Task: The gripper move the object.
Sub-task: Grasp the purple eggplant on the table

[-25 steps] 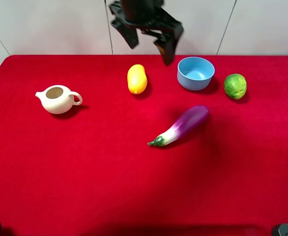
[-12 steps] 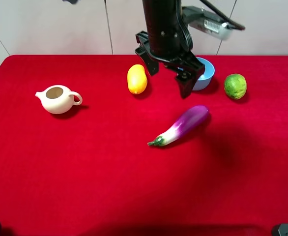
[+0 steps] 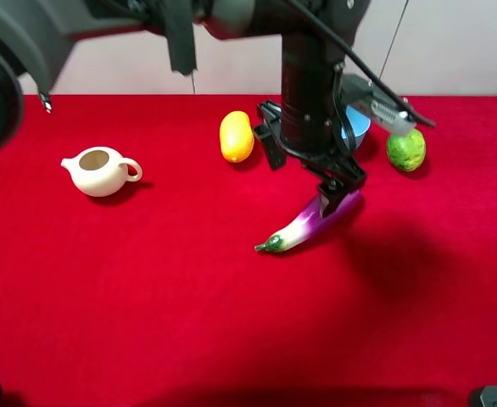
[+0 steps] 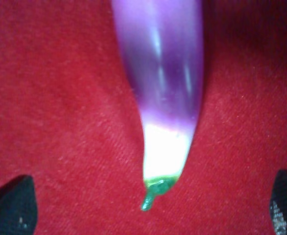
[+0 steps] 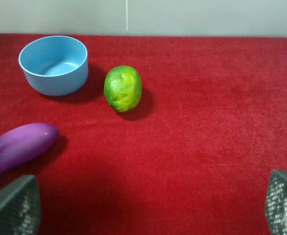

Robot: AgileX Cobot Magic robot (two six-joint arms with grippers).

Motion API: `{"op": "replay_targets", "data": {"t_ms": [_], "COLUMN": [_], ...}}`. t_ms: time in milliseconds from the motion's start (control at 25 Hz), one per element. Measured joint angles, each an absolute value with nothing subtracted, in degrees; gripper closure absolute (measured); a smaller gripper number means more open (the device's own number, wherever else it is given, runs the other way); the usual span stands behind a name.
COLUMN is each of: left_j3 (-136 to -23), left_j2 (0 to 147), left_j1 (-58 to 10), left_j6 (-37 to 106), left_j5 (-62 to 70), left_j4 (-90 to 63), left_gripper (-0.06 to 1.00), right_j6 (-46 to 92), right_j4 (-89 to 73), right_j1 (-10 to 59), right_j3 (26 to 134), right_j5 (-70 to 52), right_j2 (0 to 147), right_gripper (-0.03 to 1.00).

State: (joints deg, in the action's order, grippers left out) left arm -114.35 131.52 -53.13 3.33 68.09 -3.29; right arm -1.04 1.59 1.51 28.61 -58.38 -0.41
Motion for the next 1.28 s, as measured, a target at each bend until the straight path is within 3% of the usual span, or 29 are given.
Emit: {"op": "replay_targets", "data": {"t_ms": [760, 1280], "left_j3": [-114.4, -114.4], "left_j2": [141.2, 142.8], "left_j1": [-56.2, -56.2], "left_j6": [2.0, 2.0], "left_j5": [57.9, 56.7], "left_j4": [-3.1, -2.7], "left_gripper": [0.01, 0.14], "right_j6": [-1.0, -1.0], "right_j4": [1.6, 1.6], "right_j1": [1.5, 1.5], "right_j3": [28.6, 28.6], "right_j5": [-58.4, -58.4], "right_j2": [-0.4, -0.4], "right_gripper": [0.28, 0.28]}}
